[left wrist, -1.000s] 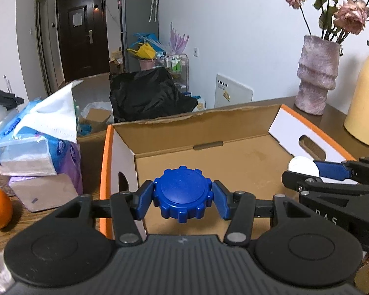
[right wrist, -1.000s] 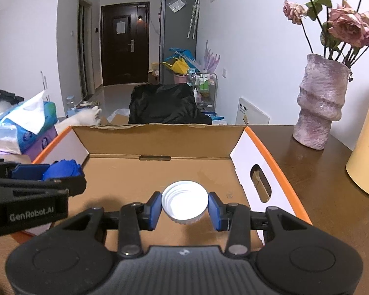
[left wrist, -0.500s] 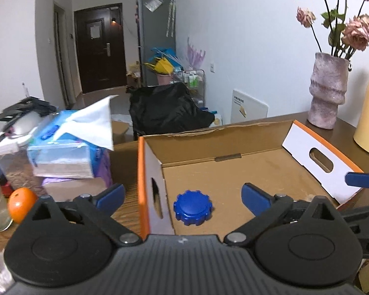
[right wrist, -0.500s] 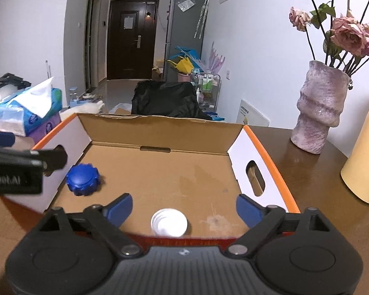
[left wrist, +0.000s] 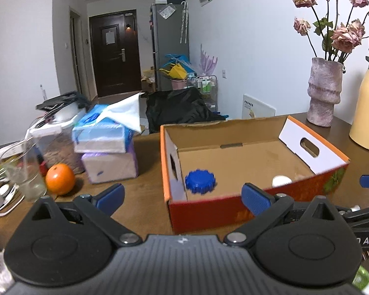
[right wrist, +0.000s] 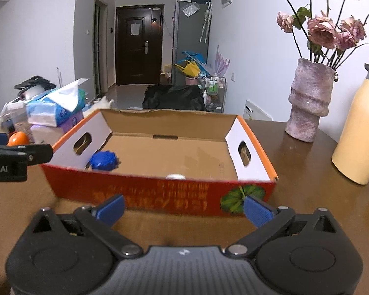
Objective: Organize rigid objects
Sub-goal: 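Move both open tools back toward the remaining items on the table, then grasp the white tape roll with the left tool while the right tool grasps the red lint brush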
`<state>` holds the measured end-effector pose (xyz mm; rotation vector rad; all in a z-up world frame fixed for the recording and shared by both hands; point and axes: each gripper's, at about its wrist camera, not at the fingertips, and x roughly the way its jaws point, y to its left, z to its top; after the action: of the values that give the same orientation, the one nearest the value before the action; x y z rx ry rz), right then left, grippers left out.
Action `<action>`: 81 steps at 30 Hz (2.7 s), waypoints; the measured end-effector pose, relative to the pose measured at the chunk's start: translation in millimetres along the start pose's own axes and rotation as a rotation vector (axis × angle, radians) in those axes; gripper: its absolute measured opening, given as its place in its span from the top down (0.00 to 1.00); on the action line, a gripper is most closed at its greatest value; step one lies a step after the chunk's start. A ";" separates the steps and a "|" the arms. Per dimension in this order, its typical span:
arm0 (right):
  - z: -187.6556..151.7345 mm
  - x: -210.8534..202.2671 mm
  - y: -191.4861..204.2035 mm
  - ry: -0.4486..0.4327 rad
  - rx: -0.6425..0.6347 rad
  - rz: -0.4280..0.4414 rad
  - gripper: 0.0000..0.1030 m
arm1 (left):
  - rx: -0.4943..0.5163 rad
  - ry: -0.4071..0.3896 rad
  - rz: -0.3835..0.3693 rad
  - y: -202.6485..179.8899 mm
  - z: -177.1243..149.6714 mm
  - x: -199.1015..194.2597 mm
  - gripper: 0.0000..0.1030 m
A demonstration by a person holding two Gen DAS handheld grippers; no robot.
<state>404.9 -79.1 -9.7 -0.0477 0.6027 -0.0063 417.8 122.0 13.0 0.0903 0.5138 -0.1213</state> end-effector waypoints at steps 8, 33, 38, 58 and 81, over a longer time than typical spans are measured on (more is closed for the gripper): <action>-30.5 -41.3 -11.4 -0.001 0.001 0.027 0.00 | -0.024 0.008 0.040 -13.4 -24.5 -45.5 0.00; -98.0 -128.0 -62.8 0.000 0.022 0.055 0.00 | -0.087 0.060 0.106 -68.7 -108.0 -138.8 0.00; -111.3 -141.8 -71.7 -0.001 0.007 0.051 0.00 | -0.103 0.050 0.128 -70.8 -117.6 -155.9 0.00; -144.3 -162.1 -117.3 -0.004 0.021 0.049 0.00 | -0.173 0.094 0.218 -65.9 -156.8 -179.9 0.00; -148.2 -135.1 -127.5 0.033 0.033 0.026 0.00 | -0.227 0.174 0.237 -47.8 -164.5 -138.2 0.57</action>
<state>210.6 -210.2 -49.2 -0.0081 0.6365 0.0087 212.1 106.8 -63.8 -0.0608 0.6829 0.1778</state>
